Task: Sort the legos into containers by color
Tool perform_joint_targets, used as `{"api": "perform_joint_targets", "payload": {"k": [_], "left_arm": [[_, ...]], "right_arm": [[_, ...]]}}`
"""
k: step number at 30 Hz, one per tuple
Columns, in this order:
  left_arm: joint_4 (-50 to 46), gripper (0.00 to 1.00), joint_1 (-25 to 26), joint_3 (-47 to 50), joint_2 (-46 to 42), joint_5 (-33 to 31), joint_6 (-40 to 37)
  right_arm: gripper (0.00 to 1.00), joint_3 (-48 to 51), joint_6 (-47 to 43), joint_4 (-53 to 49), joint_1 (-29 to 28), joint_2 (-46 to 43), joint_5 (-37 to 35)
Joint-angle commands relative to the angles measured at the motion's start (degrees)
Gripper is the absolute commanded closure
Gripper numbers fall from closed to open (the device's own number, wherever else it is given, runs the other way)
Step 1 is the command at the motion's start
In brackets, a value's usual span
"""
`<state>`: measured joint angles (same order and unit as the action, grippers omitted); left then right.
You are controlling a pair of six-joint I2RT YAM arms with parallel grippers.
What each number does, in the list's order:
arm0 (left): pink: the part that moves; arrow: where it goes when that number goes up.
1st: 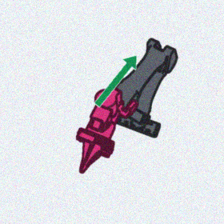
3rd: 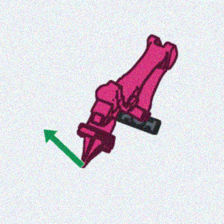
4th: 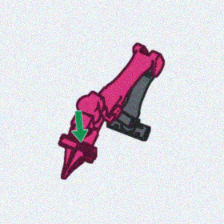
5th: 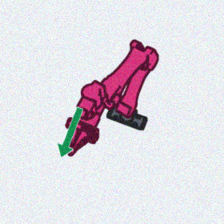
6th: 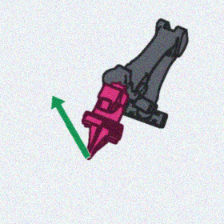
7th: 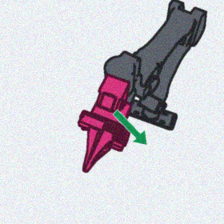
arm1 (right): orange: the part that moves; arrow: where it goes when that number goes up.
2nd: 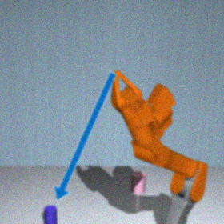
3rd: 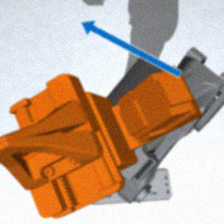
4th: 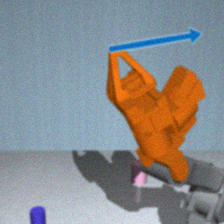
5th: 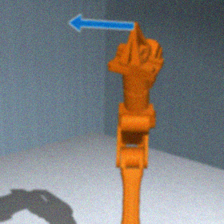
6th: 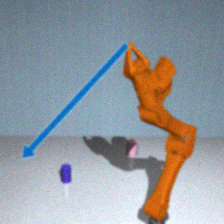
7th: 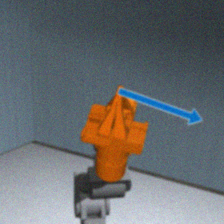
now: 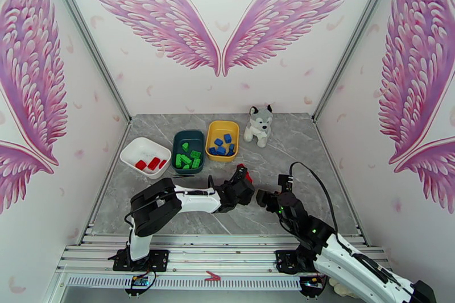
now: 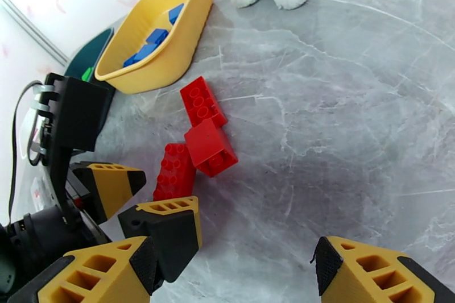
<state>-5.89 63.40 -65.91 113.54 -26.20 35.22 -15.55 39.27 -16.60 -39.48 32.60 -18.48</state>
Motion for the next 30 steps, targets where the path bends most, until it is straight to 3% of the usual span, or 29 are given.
{"api": "perform_joint_targets", "payload": {"k": [1, 10, 18, 23, 30], "left_arm": [[-4.91, 0.24, -0.03, -2.02, 1.90, -3.15, 0.50], [-4.92, 0.43, -0.40, -4.43, 4.63, -2.83, -0.50], [-5.08, 0.68, -0.96, -4.61, 4.06, -2.58, -0.70], [-3.43, 0.76, -0.87, -0.19, -1.96, -2.04, -0.84], [-5.20, 0.77, -1.49, 7.32, -15.26, -5.48, -1.03]], "right_arm": [[0.21, 1.21, 0.55, -1.29, -0.21, -0.15, -0.35], [0.21, 1.56, 0.46, 0.64, -0.18, 1.20, 0.11], [0.21, 1.77, 0.20, 4.04, -0.16, 5.07, 1.03], [0.21, 1.45, -0.29, 6.20, -0.22, 7.37, 2.23], [0.22, -0.08, -2.22, 11.36, -0.24, 12.93, 7.50]]}}
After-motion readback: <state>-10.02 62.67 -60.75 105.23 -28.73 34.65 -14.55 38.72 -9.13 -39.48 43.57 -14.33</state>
